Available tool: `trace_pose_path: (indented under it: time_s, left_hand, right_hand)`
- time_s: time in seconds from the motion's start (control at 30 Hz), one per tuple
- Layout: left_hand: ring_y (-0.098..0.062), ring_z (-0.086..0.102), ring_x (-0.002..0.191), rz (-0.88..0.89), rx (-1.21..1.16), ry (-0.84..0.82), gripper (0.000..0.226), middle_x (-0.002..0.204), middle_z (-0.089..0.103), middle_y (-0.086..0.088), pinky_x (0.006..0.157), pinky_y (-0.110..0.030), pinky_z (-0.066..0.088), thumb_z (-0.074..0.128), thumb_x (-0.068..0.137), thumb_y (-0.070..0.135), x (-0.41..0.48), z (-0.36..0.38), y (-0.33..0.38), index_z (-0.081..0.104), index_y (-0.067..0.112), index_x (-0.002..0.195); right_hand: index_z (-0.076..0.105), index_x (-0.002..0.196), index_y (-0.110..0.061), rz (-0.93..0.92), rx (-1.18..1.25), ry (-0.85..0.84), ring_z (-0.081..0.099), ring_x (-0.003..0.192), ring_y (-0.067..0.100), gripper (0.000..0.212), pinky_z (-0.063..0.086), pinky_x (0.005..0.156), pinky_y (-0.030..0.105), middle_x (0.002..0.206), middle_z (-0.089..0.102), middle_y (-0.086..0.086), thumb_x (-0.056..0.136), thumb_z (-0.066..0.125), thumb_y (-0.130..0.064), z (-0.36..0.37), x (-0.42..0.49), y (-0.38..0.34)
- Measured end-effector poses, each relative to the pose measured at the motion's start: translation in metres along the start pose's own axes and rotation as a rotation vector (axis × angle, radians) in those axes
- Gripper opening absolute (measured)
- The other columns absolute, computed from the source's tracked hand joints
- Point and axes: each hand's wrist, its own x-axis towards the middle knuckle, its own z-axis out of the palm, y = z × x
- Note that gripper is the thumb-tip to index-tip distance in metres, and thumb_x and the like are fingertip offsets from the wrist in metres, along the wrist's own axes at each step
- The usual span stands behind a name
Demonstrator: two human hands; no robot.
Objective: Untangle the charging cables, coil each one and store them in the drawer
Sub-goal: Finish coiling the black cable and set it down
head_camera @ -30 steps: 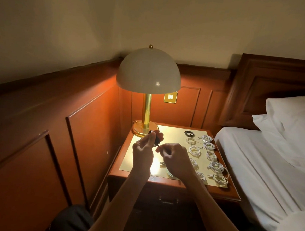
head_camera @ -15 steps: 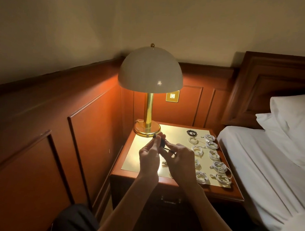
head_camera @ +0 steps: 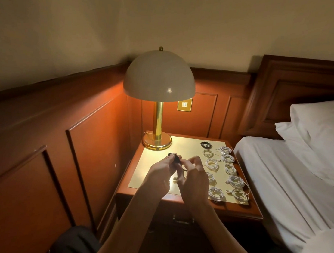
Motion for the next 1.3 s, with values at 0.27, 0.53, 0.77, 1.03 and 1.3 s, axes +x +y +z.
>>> trace_pose_path:
  time_s: [0.27,0.53,0.77,1.03,1.3]
  left_hand:
    - [-0.019,0.051,0.13,-0.005,-0.145,-0.226,0.057,0.128,0.065,-0.002,0.119,-0.058,0.004,0.041,0.097,0.055,-0.003,-0.003,0.001,0.06,0.011,0.127]
    - [-0.019,0.058,0.111,0.101,-0.198,-0.15,0.023,0.084,0.061,0.007,0.11,-0.045,0.031,0.038,0.101,0.035,0.006,-0.004,-0.007,0.057,0.025,0.091]
    - [-0.012,0.037,0.056,0.406,-0.096,-0.078,0.033,0.056,0.036,0.001,0.065,-0.027,0.04,0.05,0.093,0.012,-0.01,0.0,0.0,0.044,0.013,0.061]
    - [-0.01,0.04,0.052,0.516,-0.003,-0.175,0.033,0.049,0.038,0.006,0.065,-0.023,0.045,0.054,0.079,0.033,-0.011,0.003,0.0,0.05,0.021,0.048]
    - [-0.002,0.058,0.055,0.604,0.197,-0.124,0.035,0.052,0.057,0.016,0.066,-0.016,0.047,0.051,0.088,0.034,-0.022,0.005,0.005,0.06,0.019,0.057]
  right_hand:
    - [0.075,0.102,-0.019,-0.054,0.169,0.063,0.062,0.07,0.002,0.031,0.056,0.056,0.015,0.094,0.062,-0.007,0.081,0.077,-0.04,-0.001,-0.002,0.018]
    - [0.062,0.112,-0.046,0.412,0.716,-0.394,0.058,0.068,-0.002,0.017,0.041,0.054,0.011,0.094,0.067,-0.008,0.101,0.049,-0.045,-0.033,0.013,0.018]
    - [0.076,0.108,-0.031,0.385,0.87,-0.601,0.038,0.049,0.015,0.023,0.03,0.045,0.025,0.073,0.065,0.004,0.1,0.058,-0.019,-0.046,0.029,0.042]
    - [0.063,0.077,-0.017,0.232,0.797,-0.516,0.036,0.048,0.004,0.038,0.03,0.049,0.019,0.06,0.045,0.006,0.102,0.046,-0.041,-0.049,0.026,0.015]
    - [0.078,0.089,-0.034,0.32,0.933,-0.444,0.034,0.05,0.014,0.017,0.033,0.046,0.023,0.054,0.041,0.003,0.089,0.064,-0.041,-0.043,0.023,0.009]
